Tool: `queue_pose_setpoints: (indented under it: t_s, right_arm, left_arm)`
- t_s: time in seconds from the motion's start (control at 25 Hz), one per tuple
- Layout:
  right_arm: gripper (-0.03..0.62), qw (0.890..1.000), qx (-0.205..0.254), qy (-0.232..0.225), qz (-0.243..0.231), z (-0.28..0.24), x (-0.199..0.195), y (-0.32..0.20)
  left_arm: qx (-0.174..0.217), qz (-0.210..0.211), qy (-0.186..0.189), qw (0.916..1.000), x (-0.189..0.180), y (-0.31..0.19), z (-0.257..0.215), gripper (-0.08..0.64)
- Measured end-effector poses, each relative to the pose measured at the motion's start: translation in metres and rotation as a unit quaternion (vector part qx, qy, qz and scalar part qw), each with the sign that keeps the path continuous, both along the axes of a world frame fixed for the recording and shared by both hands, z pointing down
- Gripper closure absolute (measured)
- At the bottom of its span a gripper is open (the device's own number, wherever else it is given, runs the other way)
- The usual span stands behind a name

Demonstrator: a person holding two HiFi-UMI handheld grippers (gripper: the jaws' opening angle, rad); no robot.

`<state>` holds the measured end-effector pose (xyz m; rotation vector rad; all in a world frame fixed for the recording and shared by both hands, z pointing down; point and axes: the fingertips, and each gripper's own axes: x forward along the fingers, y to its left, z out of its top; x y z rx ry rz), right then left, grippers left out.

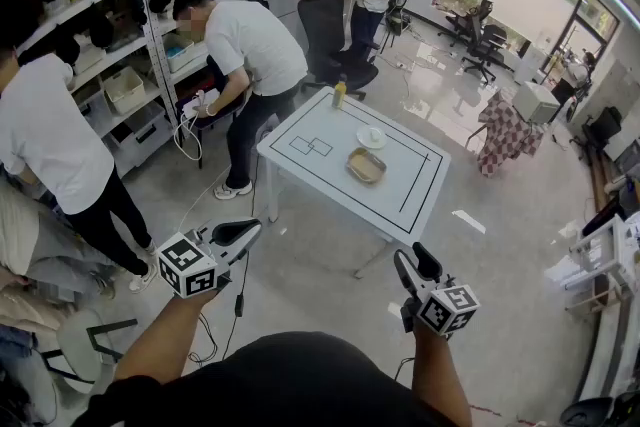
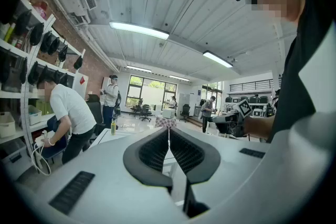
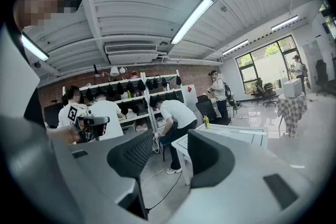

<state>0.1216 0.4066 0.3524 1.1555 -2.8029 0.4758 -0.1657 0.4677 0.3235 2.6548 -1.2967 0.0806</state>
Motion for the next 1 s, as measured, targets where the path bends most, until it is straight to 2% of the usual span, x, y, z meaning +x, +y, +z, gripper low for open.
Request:
queue_pose_setpoints:
  t_s: [0.28, 0.56, 0.8, 1.0]
  right_arm:
    - [0.371, 1.000, -0.001, 0.007, -0.003, 0.001, -0.024, 0.015]
    - [0.371, 0.999, 0.007, -0.040, 0.005, -0.009, -0.051, 0.043]
    - [0.377, 0.999, -0.003, -0.047, 0.011, -0.009, -0.073, 0.072]
    - [0.379, 0.999, -0.017, -0.043, 0.010, 0.001, -0.082, 0.083]
  left_arm:
    - [-0.005, 0.014, 0.002, 0.9999, -0.013, 0.014, 0.003, 0.534]
    - [-0.013, 0.029, 0.006, 0.9995, -0.038, 0.039, 0.010, 0.534]
    - [-0.025, 0.036, 0.003, 0.9990, -0.063, 0.064, 0.016, 0.534]
    - [-0.027, 0.029, 0.016, 0.9991, -0.076, 0.075, 0.022, 0.534]
